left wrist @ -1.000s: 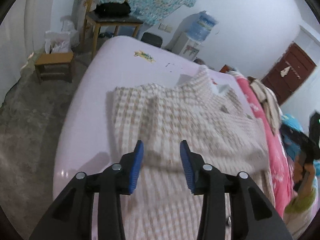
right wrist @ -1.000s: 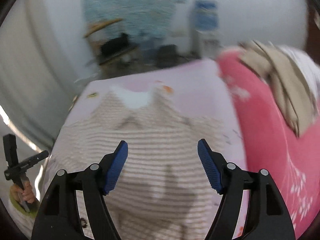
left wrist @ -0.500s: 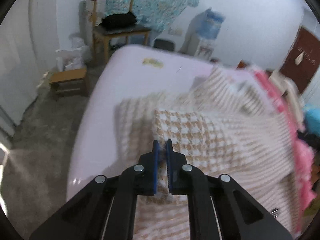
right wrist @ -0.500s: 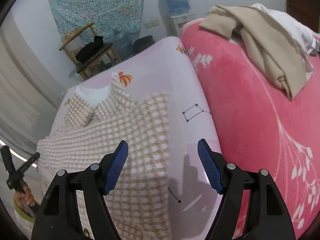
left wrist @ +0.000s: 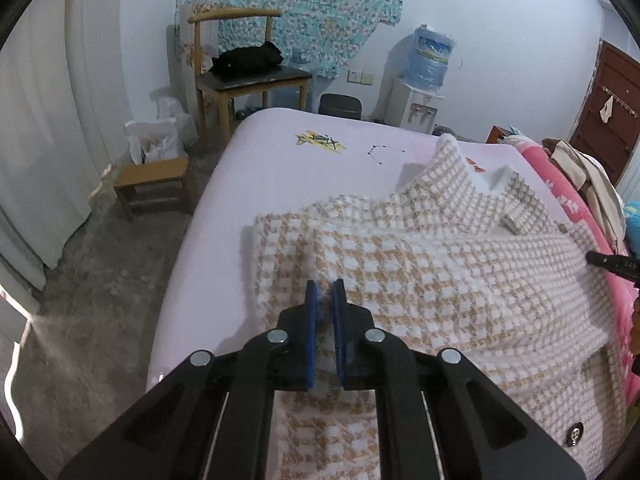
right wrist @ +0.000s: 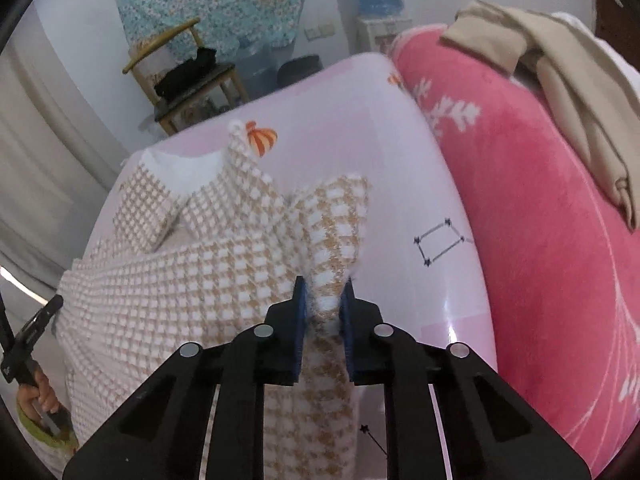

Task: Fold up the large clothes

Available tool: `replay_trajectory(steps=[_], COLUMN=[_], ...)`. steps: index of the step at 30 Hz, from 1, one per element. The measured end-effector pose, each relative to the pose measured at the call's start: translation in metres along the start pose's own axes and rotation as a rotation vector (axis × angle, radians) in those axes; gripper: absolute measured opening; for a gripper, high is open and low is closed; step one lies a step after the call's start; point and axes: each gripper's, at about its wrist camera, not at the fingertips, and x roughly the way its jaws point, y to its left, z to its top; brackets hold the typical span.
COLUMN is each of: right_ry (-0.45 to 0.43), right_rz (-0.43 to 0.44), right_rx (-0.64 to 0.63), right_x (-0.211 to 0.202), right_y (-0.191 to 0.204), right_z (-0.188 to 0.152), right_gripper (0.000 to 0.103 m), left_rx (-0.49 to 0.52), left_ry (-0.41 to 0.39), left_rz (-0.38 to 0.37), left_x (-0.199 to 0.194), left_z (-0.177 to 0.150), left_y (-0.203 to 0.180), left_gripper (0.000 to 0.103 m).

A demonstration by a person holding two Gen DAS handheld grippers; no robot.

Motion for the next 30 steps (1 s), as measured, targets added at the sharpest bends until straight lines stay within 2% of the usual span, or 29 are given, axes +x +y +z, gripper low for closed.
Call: replay_trajectory(steps=[4,6,8,10,12,14,17,23,25,26,28,30], right_ry=[-0.063,-0.059,-0.044,-0.03,-0.025,-0.02,-0.028,-0.084,-0.084,-0.086,-0.088,-0.09], right_rz=[0.011,0.009,0.005,-0.005,-0.033,-0.034,-0.065,-0.049,-0.049,-0.049,-0.033,-0.013], right_rx=[0.019,0.029,0.044,0.06,0.066,0.059,0.024,-0.037,-0.072,-0.085,-0.092,-0.097], right_x=[-0.011,-0.007,0.0,0.01,0.015,0.017,0.006,-0.022,-0.024,-0.024,-0.023,-0.023], right_y=[-0.002,-0.005,-0.008,-0.012,-0.015,-0.017,-0.014,-0.004,0.003,0.006,0.009,0.014], right_z=[-0.005,-0.005,-0.004,-0.003,-0.003,-0.002,0.0,-0.005,-0.007,-0.008,-0.008,-0.008], right_gripper=[0.011,0.011,0.013,0.019,0.038,0.04,0.051,0.054,0.054,0.054,0.054,0.052], left_rx=[0.004,0.032,0.055,0.065,0.053,0.046,0.037,-0.011,-0.017,-0.033,-0.059,-0.068], left_ry=[-0.06,-0.092,-0.084,-0.022,0.066,0.051,0.053,0.056,0.061,0.077,0.088,0.058], left_rz=[-0.008,0.003,0.026,0.053,0.072,0.077,0.081,0.071,0.086,0.088,0.074,0.047], left_x=[-0.014,-0.019,-0.013,0.004,0.025,0.021,0.016,0.01,0.011,0.011,0.009,-0.003], left_z=[0.005,0.009,0.011,0.009,0.0,-0.006,-0.009,-0.011,-0.012,-0.014,-0.017,-0.019], left_y=[-0.002,-0.006,-0.009,-0.008,-0.004,-0.001,0.002,0.012,0.013,0.017,0.023,0.029], left_gripper=[0.007,0.007,0.007,0.007,0.008,0.008,0.008,0.007,0.0,0.0,0.0,0.0])
